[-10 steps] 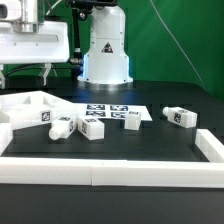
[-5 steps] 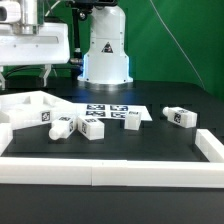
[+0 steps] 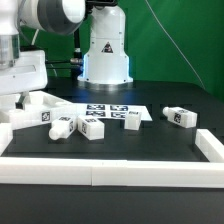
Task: Assemble one leg
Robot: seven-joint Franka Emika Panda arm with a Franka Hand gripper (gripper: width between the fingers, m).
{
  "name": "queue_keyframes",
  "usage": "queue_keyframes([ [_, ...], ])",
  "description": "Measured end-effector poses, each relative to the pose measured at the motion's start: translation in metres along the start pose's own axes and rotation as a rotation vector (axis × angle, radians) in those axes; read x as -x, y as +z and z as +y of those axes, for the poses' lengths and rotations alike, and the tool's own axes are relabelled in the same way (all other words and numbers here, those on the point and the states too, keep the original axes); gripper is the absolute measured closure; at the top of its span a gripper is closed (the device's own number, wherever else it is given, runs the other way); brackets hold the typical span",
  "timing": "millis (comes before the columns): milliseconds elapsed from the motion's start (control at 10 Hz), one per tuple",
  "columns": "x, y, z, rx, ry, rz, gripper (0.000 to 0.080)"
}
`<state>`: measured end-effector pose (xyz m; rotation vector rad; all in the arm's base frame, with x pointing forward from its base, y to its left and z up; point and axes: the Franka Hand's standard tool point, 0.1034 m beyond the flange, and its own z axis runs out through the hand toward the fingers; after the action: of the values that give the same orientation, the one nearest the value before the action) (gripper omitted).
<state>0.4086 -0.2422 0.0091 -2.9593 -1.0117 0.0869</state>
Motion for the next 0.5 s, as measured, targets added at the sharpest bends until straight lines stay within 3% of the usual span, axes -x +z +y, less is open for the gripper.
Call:
queue_keyframes([
  [100,0.0001,0.0006,-0.001,-0.002,-0.002,-0.001,0.015],
  [200,0.0006,0.0007,-0.0008,-0.002,0.0,-0.001,0.0274],
  [300,0.0007,0.0007,-0.0008,-0.002,0.0,-0.001,0.0274],
  [500,0.0008,0.0007,-0.0007,-0.002,0.0,-0.001,0.0564],
])
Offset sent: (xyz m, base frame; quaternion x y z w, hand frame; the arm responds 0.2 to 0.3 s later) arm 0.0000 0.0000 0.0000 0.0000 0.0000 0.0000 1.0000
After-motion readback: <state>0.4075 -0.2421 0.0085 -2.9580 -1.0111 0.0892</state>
